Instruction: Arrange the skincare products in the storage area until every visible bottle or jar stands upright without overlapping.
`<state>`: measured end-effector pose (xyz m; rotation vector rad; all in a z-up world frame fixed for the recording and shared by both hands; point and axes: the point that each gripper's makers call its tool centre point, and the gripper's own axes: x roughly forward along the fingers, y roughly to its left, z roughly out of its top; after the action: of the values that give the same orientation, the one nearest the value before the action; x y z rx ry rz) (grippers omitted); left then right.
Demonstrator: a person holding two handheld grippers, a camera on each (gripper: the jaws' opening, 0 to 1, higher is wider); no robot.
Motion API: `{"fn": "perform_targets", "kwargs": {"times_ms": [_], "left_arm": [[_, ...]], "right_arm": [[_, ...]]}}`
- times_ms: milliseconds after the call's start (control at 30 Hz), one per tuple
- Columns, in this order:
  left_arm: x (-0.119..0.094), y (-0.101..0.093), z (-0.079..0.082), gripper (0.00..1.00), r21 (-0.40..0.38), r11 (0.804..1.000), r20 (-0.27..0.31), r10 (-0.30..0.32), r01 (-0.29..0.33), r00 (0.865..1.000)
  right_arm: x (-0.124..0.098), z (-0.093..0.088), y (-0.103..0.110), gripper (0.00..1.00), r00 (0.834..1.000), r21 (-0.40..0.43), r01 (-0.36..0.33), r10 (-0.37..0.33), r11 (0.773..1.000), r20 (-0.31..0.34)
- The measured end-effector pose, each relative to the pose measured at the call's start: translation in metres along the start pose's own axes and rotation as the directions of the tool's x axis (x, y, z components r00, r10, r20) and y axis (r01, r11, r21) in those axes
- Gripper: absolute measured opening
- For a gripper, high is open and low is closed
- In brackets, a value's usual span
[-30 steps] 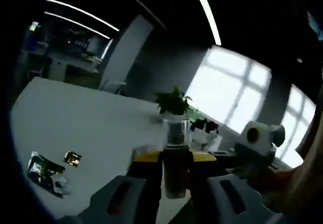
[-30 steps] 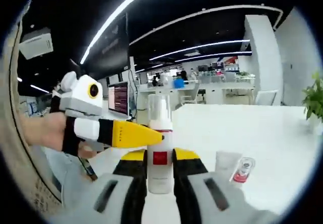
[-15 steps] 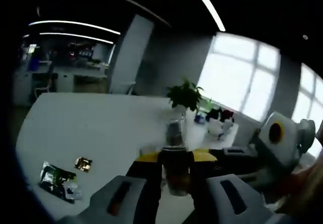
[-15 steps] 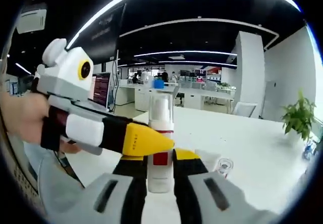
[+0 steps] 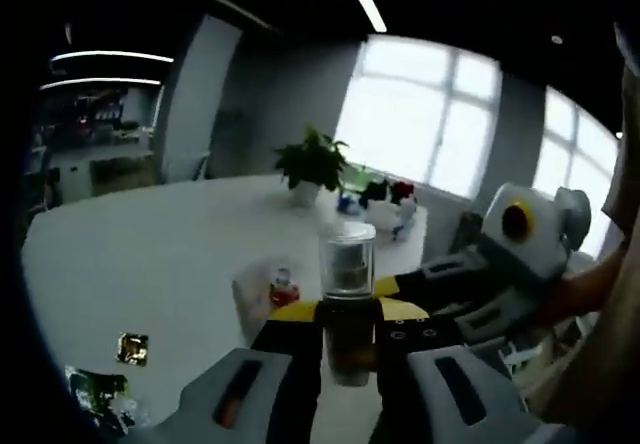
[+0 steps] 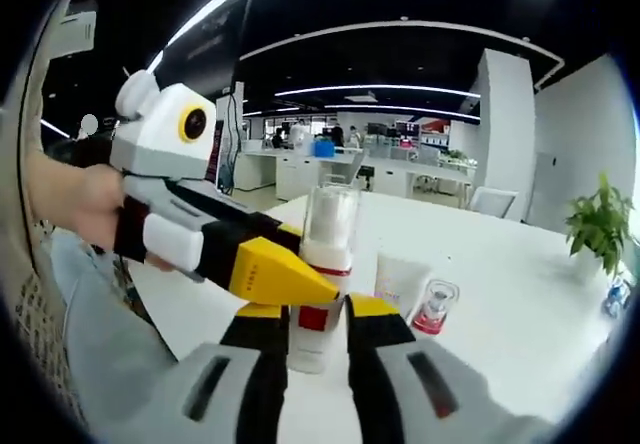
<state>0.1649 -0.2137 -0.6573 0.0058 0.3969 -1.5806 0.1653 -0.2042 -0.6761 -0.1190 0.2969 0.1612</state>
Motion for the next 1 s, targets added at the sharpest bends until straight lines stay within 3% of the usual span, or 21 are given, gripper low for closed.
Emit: {"fn": "perform_targets", "kwargs": {"times_ms": [200, 433, 833, 1000], "left_arm": [[0.020, 0.001, -0.021, 0.16, 0.039, 0.997, -0.049, -0.072, 0.074, 0.996], [0.035, 0.006, -0.040, 0.16, 0.060, 0.989, -0.065, -0.130, 0.134, 0.989], [0.057, 0.031, -0.079, 0.16, 0.121, 0.976, -0.104, -0.171, 0.183, 0.980], [0.066, 0.044, -0.089, 0.16, 0.149, 0.971, -0.104, -0.174, 0.189, 0.979]], "right_arm": [[0.003, -0.028, -0.009, 0.23, 0.998, -0.027, 0.013, -0.015, 1.000, -0.063], [0.008, -0.053, -0.018, 0.27, 0.992, -0.031, 0.017, -0.021, 0.999, -0.123], [0.006, -0.087, -0.022, 0.35, 0.979, 0.007, 0.009, -0.008, 1.000, -0.203], [0.002, -0.101, -0.031, 0.46, 0.973, 0.049, 0.038, -0.026, 0.998, -0.229]]}}
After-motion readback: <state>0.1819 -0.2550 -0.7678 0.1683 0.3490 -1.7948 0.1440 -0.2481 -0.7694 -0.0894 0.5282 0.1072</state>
